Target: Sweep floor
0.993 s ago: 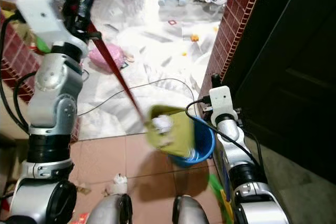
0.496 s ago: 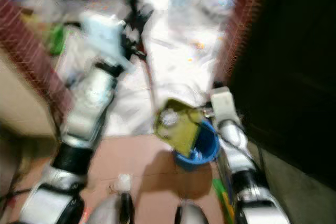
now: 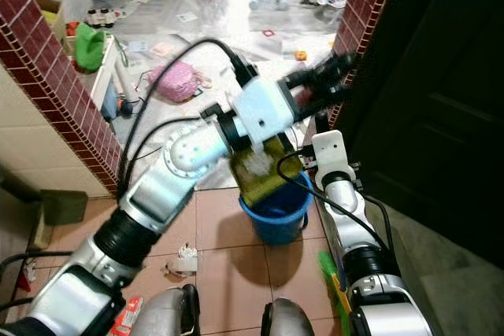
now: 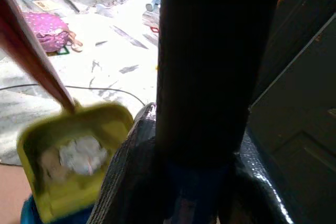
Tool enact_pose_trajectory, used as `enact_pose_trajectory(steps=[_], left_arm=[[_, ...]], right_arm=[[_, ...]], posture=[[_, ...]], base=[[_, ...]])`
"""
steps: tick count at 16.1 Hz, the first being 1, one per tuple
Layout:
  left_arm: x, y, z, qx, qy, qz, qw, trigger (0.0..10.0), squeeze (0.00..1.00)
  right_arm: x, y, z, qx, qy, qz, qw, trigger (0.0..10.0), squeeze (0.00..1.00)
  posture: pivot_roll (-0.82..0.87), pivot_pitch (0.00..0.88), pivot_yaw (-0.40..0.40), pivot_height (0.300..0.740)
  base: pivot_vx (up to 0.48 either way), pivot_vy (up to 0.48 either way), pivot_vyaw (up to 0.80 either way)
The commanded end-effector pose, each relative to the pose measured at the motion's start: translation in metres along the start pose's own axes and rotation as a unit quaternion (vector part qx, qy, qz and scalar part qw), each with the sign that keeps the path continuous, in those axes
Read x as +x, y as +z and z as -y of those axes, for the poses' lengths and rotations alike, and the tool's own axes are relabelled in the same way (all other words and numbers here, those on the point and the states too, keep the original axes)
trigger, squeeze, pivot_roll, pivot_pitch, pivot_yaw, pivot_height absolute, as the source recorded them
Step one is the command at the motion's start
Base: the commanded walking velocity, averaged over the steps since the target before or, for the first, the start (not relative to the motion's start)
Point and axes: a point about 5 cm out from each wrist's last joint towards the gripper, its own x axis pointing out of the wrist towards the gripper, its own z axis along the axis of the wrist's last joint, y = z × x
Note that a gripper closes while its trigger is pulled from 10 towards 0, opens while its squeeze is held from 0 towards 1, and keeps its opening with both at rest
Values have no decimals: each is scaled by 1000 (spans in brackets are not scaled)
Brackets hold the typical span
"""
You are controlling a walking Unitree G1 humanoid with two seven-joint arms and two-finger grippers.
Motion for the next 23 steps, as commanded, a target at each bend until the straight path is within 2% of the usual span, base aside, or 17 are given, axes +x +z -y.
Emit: enact_pose_trajectory(steps=[1, 8, 9, 10, 11, 12, 14, 15, 16, 18, 20, 21, 23], left_arm=[[0, 8, -2, 19, -3, 14, 1000, 10000, 0], [1, 21, -23, 28, 37, 31, 998, 10000, 0], [-1, 24, -39, 43, 79, 37, 995, 10000, 0], [-5, 28, -56, 32, 127, 44, 990, 10000, 0], [-8, 29, -68, 28, 159, 45, 986, 10000, 0], [-11, 31, -77, 5, 186, 49, 981, 10000, 0], [-17, 33, -88, 12, 229, 54, 972, 10000, 0], [-18, 32, -90, -5, 243, 55, 968, 10000, 0], [-15, 29, -81, -7, 200, 47, 979, 10000, 0], [-13, 30, -74, -2, 192, 51, 980, 10000, 0], [-18, 35, -86, -5, 263, 63, 963, 10000, 0], [-26, 38, -105, -20, 320, 70, 945, 10000, 0], [-38, 40, -127, -34, 380, 79, 921, 10000, 0]], right_arm=[[-1, -3, 6, -27, -3, -9, 1000, 10000, 0], [0, -4, 4, -29, 1, -10, 1000, 10000, 0], [0, -4, 4, -29, 1, -10, 1000, 10000, 0], [1, -4, 4, -30, 1, -11, 1000, 10000, 0], [1, -4, 5, -30, 1, -11, 999, 10000, 0], [1, -4, 5, -30, 2, -11, 999, 10000, 0], [1, -3, 4, -30, 5, -10, 999, 10000, 0], [1, -4, 4, -29, 5, -10, 1000, 10000, 0], [1, -4, 3, -29, 8, -11, 999, 10000, 0], [1, -4, 3, -29, 8, -11, 999, 10000, 0], [1, -4, 3, -28, 7, -12, 1000, 10000, 0], [1, -4, 3, -29, 8, -12, 999, 10000, 0], [2, -4, 2, -27, 11, -12, 999, 10000, 0]], posture=[[-60, 118, 1, 740], [-53, 112, -3, 740], [-53, 110, -4, 740], [-54, 107, -5, 740], [-54, 107, -5, 740], [-51, 108, -8, 740], [-49, 108, -9, 740], [-49, 108, -11, 740], [-44, 109, -14, 740], [-48, 110, -12, 740], [-47, 110, -13, 740], [-44, 109, -16, 740], [-42, 109, -16, 740]], base=[[0, 0, 0], [0, 0, 0], [0, 0, 0], [0, 0, 0], [0, 0, 0], [0, 0, 0], [0, 0, 0], [0, 0, 0], [0, 0, 0], [0, 0, 0], [0, 0, 0], [0, 0, 0], [0, 0, 0]])
